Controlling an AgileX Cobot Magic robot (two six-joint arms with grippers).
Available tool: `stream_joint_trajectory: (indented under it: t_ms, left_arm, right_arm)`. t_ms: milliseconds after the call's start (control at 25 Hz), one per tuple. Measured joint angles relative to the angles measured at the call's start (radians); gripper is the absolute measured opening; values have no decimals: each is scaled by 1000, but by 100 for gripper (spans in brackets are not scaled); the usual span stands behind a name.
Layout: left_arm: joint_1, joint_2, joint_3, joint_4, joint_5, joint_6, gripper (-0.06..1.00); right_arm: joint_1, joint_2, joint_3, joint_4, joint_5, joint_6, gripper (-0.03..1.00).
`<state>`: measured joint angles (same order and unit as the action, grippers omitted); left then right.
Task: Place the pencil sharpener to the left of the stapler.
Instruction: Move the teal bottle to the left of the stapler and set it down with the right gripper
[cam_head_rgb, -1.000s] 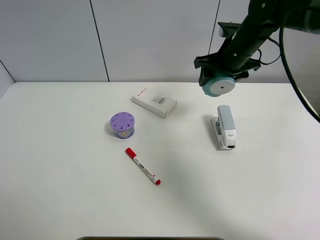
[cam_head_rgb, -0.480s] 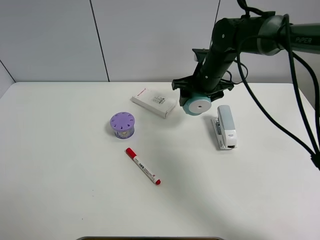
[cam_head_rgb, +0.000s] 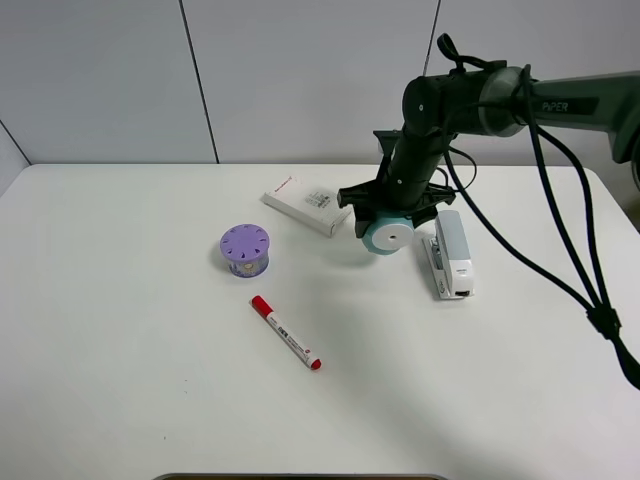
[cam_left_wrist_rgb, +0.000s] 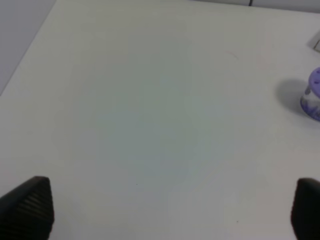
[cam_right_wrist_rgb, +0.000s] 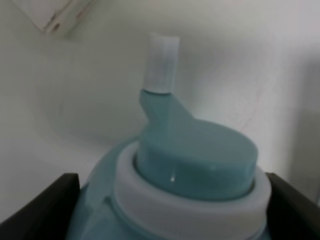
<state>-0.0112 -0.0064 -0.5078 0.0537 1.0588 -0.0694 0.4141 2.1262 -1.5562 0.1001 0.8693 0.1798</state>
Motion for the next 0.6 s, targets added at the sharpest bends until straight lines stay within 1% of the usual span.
stream_joint_trajectory:
  t_ms: [600]
  left_arm:
    - [0,0,0,0,0,0,95]
  right_arm:
    - [16,95,0,12,-41,0,68]
